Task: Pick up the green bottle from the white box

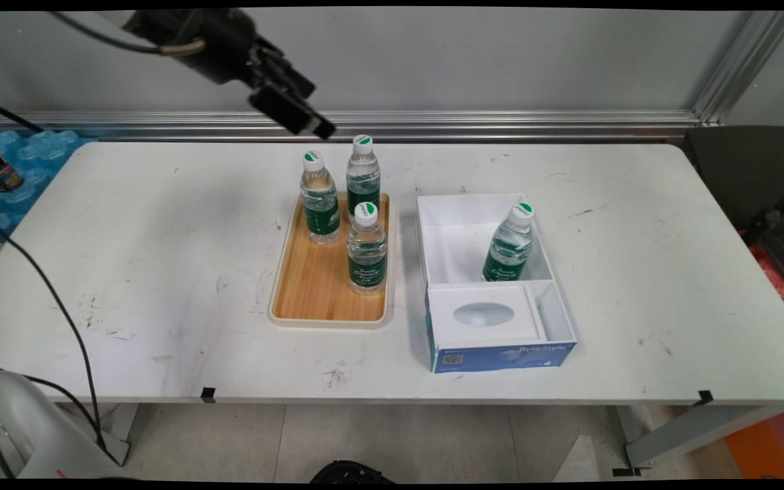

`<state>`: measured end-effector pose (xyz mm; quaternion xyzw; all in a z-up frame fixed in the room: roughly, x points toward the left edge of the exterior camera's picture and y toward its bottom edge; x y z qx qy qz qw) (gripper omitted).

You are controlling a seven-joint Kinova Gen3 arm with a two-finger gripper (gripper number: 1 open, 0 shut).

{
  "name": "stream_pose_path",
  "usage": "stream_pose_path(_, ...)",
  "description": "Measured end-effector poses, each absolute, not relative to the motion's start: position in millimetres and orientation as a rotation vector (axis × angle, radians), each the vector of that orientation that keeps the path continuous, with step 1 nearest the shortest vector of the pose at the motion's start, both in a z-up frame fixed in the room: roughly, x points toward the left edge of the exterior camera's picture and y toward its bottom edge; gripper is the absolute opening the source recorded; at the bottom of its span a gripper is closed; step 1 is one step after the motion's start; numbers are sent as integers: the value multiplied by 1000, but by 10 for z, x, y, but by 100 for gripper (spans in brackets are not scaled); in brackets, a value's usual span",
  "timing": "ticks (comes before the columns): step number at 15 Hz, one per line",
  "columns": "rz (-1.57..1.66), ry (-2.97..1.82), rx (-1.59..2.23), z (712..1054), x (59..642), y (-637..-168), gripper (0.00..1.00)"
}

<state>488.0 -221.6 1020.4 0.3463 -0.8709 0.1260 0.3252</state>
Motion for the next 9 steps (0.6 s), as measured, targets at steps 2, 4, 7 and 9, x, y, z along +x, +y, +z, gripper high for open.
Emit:
stream_pose_path(2,309,-2285,925,10219,4590,-2261,100)
stream_pose_path(4,287,-2290,938,10167,4306,-2321,100)
stream_pose_path(7,253,-2302,958,10008,3880,-2439,100)
stream_pose_path(9,237,-2311,973,9874,3623,-2536,100)
